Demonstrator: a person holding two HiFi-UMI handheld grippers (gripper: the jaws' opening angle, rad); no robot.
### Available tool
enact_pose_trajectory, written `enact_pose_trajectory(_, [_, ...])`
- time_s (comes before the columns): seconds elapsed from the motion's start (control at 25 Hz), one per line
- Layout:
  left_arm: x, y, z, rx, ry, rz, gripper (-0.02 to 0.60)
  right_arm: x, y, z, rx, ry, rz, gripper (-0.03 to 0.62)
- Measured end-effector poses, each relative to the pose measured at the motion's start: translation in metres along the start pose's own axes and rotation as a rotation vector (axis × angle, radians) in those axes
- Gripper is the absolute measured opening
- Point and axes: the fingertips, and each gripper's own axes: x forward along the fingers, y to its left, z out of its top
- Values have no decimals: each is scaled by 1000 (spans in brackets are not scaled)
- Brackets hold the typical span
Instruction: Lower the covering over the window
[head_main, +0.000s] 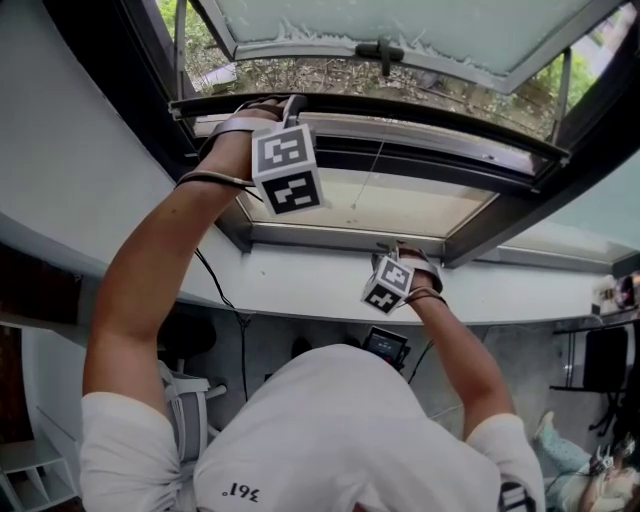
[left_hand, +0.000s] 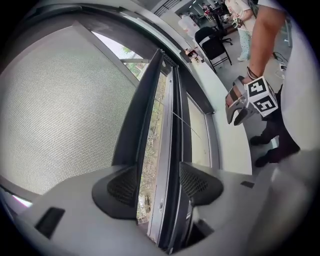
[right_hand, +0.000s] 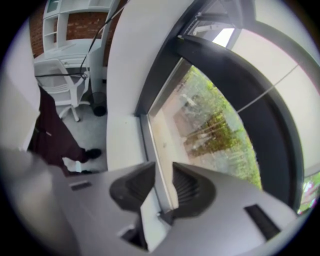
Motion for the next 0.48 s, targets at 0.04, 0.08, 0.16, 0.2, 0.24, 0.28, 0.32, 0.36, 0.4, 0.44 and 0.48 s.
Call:
enact_pose_trajectory(0.04, [1,-2,0,1,1,-1,262,-2,-4,0,-3,-3,-13,98])
enact_pose_trajectory(0.08, [2,-4,-1,2,2,-2,264,-5,-9,1,-6,-7,-27,98])
enact_pose_trajectory(0.16, [5,-8,-3,1,4,-10,264,-11,-21,4,-7,-20,-58,98])
enact_pose_trajectory(0.2, [6,-10,-4,1,6,-16,264,-15,-27,6,-5,-31,-74,98])
enact_pose_trajectory(0.24, [8,-13,-5,1,10,-26,265,-19,-33,9,-1,-45,-90,98])
enact_pose_trajectory(0.28, [10,-17,-6,2,14,-39,271,-24,-40,12,3,-64,-108,98])
enact_pose_trajectory(0.32, [12,-21,-7,2,19,-53,277,-31,-49,16,8,-86,-131,98])
enact_pose_trajectory(0.36, [13,-25,-8,4,24,-67,282,-38,-58,20,13,-111,-158,98])
enact_pose_trajectory(0.4, [15,-29,-9,6,30,-77,287,-47,-68,25,17,-136,-188,98])
enact_pose_trajectory(0.44, [17,-32,-10,10,36,-85,290,-57,-79,30,18,-162,-222,100])
enact_pose_trajectory(0.48, [19,-35,-11,12,41,-90,293,-67,-91,36,16,-187,-259,100])
